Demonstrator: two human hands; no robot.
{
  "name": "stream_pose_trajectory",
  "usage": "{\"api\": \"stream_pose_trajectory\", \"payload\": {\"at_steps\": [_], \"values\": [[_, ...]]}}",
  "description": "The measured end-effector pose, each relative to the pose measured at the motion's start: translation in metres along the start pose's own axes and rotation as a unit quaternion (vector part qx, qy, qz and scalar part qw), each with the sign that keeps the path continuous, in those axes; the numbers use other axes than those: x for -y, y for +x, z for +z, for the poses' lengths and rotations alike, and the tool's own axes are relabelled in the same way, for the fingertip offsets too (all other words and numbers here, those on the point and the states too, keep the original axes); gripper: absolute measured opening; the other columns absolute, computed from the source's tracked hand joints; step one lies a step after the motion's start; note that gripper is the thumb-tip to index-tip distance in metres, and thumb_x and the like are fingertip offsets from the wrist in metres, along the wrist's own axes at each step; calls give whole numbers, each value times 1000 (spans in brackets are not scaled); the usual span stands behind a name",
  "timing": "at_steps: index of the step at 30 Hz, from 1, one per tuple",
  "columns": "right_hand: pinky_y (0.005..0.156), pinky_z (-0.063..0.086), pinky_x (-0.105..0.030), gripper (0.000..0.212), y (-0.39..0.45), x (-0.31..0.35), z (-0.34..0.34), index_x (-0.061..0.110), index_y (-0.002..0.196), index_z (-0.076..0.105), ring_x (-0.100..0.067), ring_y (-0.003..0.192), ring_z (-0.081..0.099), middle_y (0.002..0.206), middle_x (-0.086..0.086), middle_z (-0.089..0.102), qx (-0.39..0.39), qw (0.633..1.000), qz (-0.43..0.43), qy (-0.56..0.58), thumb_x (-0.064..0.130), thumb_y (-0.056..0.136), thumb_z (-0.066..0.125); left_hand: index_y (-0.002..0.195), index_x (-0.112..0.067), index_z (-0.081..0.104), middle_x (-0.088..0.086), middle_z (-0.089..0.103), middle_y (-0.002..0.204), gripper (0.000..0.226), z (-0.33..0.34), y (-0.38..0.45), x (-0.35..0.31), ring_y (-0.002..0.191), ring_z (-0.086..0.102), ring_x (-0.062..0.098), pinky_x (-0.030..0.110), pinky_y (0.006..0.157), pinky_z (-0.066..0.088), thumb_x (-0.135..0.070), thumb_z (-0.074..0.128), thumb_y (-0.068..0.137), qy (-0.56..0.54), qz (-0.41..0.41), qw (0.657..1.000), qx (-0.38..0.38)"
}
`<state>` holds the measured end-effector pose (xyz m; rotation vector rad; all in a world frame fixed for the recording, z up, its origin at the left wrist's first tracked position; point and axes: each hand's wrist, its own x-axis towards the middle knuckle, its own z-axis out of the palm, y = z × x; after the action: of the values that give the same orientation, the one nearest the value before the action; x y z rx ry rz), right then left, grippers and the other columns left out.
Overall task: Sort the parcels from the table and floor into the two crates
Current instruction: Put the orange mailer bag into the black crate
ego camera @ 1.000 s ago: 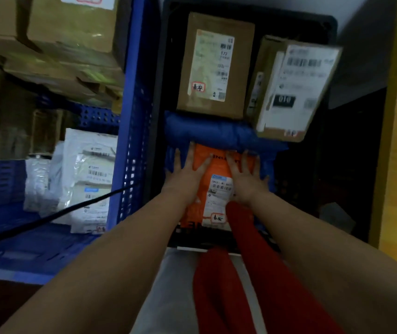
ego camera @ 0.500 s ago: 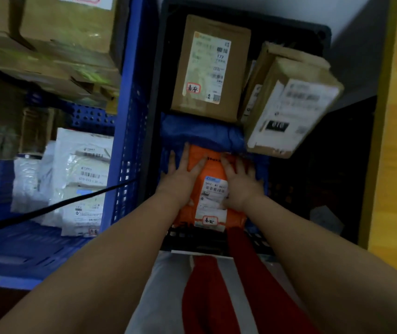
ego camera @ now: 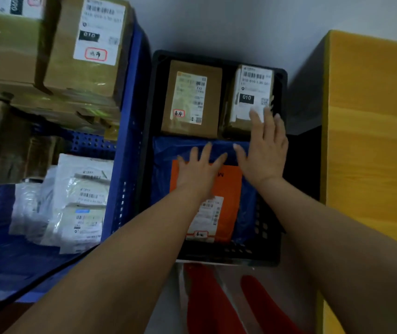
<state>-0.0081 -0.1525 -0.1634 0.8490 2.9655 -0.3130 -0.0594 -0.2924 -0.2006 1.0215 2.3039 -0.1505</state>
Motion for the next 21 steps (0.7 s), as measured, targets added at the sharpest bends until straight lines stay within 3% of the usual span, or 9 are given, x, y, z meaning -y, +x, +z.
{"api": "stream_pose_trajectory", "payload": {"at_steps": [3, 6, 8, 11, 16, 21], "values": [[117, 21, -52, 64, 30, -10, 8, 26, 154, 14, -30, 149, -4, 163, -1, 2, 119, 992, -34, -4, 40, 100, 44, 151, -44, -4, 5, -16, 159, 117, 14, 7, 4, 141, 5, 41, 70, 105, 21, -47, 81, 70, 13, -9, 998, 65], [118, 17, -46, 80, 35, -15, 21, 27, 156, 5, -29, 148, -11, 163, 1, -7, 161, 986, -34, 15, 46, 95, 54, 149, -47, -1, 5, -13, 159, 111, 33, 12, 8, 142, 0, 41, 74, 105, 17, -45, 79, 73, 10, -18, 993, 114], [116, 23, -46, 84, 35, -20, 26, 27, 155, 5, -29, 149, -8, 163, 1, -5, 144, 989, -45, -3, 47, 92, 57, 149, -48, -1, 5, -12, 159, 111, 42, 19, 9, 142, -2, 41, 74, 104, 16, -46, 79, 72, 11, -23, 991, 134], [109, 34, -51, 68, 33, -29, 31, 27, 154, 18, -32, 148, 5, 163, 0, 9, 79, 995, -62, -11, 36, 96, 52, 148, -50, -2, 5, -11, 159, 113, 56, 32, 8, 142, -3, 42, 76, 103, 17, -43, 80, 72, 7, -23, 989, 147], [108, 32, -51, 60, 30, -37, 52, 28, 153, 25, -33, 146, 13, 161, -1, 17, 20, 997, -71, -3, 18, 97, 46, 148, -51, -4, 3, -10, 158, 115, 78, 53, 8, 142, -6, 43, 77, 102, 17, -44, 81, 70, -4, -26, 986, 165], [110, 27, -49, 69, 29, -33, 47, 32, 153, 19, -29, 147, 8, 162, 2, 12, 27, 998, -58, -18, 14, 94, 49, 149, -49, -2, 3, -6, 158, 116, 68, 52, 6, 142, -4, 43, 77, 102, 17, -40, 83, 69, -18, -18, 986, 165]]}}
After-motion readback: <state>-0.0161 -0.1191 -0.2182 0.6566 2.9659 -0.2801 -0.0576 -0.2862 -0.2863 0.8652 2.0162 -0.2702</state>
